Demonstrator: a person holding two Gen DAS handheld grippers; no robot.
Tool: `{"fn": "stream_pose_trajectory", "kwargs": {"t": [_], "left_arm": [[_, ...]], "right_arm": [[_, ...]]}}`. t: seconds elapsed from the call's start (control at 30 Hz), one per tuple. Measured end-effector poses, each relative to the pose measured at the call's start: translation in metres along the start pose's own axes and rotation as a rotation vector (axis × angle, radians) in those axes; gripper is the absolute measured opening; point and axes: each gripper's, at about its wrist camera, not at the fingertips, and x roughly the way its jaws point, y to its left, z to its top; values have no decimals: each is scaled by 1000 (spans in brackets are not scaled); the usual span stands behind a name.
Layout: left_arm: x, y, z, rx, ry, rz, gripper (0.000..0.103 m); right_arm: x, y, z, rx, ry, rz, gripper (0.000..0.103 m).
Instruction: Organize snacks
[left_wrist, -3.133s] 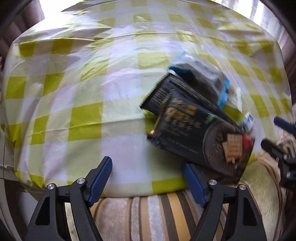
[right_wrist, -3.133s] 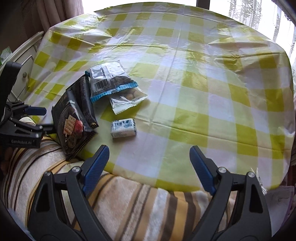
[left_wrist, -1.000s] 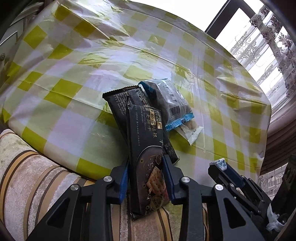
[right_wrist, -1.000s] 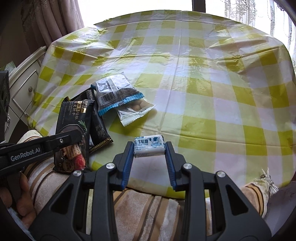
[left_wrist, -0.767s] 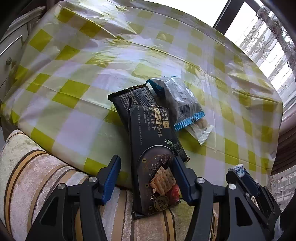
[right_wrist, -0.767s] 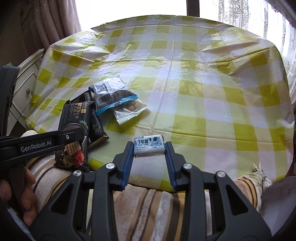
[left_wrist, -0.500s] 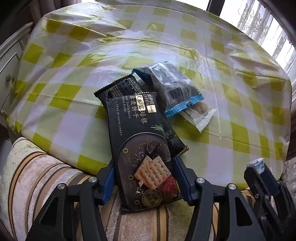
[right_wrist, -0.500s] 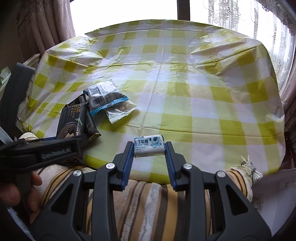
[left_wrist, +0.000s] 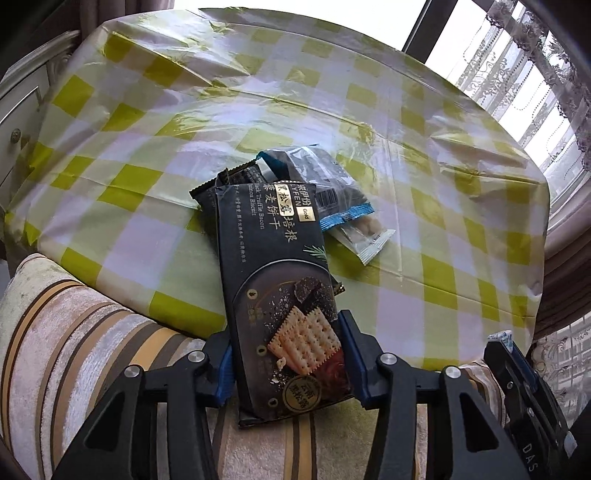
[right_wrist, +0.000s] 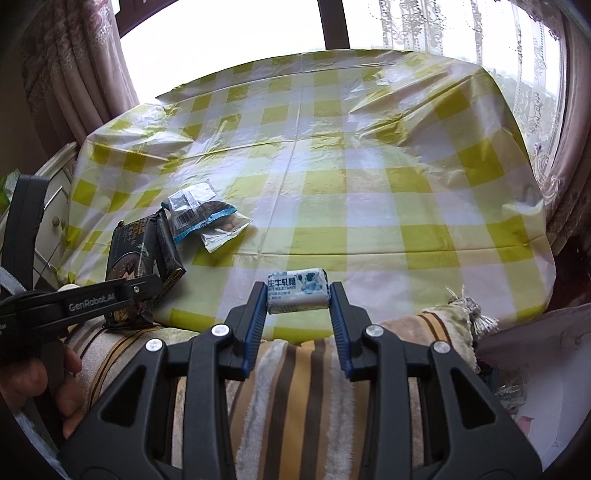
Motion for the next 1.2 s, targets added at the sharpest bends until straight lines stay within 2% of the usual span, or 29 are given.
{"fn": "stream_pose_trajectory", "kwargs": {"t": [0.2, 0.47, 0.6, 0.83, 1.13, 1.2], "left_arm": [[-12, -27, -6, 58, -12, -84, 49], [-21, -107, -29, 247, -5, -269, 49], [-22, -151, -43, 348, 19, -355, 49], [-12, -229, -84, 528, 111, -476, 49], [11, -300, -139, 731, 244, -509, 49], [16, -310, -148, 756, 272, -503, 45]], "right_arm": [[-11, -14, -3, 34, -9, -8, 38], [-37, -58, -10, 117, -30, -59, 38], [-51, -89, -19, 168, -34, -105, 38], [-73, -156, -46, 272, -17, -220, 38], [-84, -226, -82, 388, 37, -347, 38], [-84, -237, -88, 413, 48, -363, 38]]}}
